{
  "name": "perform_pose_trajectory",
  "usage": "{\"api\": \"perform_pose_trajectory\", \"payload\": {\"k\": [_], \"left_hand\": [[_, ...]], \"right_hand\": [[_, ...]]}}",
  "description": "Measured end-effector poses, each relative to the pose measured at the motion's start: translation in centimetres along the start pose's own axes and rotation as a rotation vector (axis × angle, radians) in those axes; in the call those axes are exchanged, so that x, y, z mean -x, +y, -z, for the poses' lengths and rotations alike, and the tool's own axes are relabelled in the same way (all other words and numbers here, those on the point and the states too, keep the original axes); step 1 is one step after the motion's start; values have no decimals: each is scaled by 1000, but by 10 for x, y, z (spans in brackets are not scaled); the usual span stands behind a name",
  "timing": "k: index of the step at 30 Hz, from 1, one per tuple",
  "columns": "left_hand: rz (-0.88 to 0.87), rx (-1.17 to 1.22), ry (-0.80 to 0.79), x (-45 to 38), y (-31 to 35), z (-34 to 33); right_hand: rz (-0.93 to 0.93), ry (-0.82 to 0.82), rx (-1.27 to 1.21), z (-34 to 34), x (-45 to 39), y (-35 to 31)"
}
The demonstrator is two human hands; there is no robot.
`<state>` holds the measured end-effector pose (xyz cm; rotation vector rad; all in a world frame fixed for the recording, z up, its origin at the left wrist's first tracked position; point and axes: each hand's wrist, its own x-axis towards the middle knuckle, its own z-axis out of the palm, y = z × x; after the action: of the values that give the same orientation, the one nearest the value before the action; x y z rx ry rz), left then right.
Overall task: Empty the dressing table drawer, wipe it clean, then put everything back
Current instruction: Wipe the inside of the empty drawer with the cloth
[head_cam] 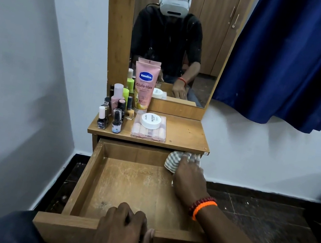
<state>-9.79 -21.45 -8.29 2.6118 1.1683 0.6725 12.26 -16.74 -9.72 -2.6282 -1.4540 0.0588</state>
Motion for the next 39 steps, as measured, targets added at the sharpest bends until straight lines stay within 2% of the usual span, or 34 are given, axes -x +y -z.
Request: {"api": "perform_pose_trajectory", "payload": {"k": [5,8,13,16,21,25,27,30,36,39], "left_hand": [[17,-20,-74,3,-5,-5],[-27,-27,8,5,-10,-13],[-43,-18,95,8,-14,-20],[-66,3,100,7,-16,-22],[-52,34,82,9,-14,-18],[-35,61,85,10,-13,-15],[-31,61,82,11,-11,-14],[-28,53,79,11,-11,-13],[-28,57,55,12,-11,-10],[-18,58,35,12,-12,-10]], "right_hand": [[148,107,-123,-9,-7,-17],[303,76,-254,-9,-3,-49],[509,25,-201,-9,-8,-122],[569,29,-129,-7,-11,-139],[483,-19,-71,3,-25,-82],[307,-185,-9,39,-8,4],[293,-247,-33,59,15,34],[331,-251,-116,77,51,49],[324,-444,-189,88,78,80],[329,-430,-207,85,74,78]]}}
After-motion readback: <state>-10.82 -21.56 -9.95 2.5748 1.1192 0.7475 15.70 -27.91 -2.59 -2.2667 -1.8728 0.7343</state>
